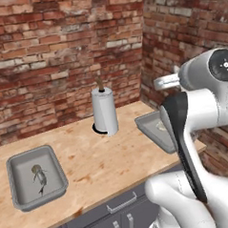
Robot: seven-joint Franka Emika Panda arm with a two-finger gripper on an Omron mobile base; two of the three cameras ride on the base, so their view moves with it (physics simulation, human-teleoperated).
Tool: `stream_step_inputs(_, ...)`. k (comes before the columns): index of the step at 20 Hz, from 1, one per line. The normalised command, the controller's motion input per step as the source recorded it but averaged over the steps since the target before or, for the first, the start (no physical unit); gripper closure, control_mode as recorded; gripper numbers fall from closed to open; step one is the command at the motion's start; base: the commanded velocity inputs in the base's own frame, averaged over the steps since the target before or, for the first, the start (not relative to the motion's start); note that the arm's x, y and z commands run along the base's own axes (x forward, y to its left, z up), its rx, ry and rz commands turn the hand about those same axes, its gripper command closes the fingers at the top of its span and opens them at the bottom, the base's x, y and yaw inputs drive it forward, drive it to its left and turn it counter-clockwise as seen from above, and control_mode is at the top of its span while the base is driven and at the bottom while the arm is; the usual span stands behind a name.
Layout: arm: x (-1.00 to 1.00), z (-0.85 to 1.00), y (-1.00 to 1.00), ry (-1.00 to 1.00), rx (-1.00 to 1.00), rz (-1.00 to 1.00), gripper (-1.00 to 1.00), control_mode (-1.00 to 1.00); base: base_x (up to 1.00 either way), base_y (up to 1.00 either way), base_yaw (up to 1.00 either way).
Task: Place one garlic and one fish in each tupperware on the nearby counter, to pack two identical lunches.
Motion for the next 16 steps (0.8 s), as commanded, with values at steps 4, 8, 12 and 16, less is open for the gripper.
stream_step_inputs(4, 0.04, -0.14, -0.15, 0.22, 0.01, -0.17, 1.00, -1.00, 0.00, 0.00, 0.00)
stream_step_inputs(8, 0.02, -0.17, -0.16, 0.23, 0.08, -0.16, 1.00, -1.00, 0.00, 0.00, 0.00)
stream_step_inputs(12, 0.00, -0.27, -0.09, 0.09, 0.05, -0.11, 1.00, -1.00, 0.00, 0.00, 0.00)
stream_step_inputs(16, 0.05, -0.32, -0.01, -0.02, 0.00, -0.01, 1.00, -1.00, 0.00, 0.00, 0.00)
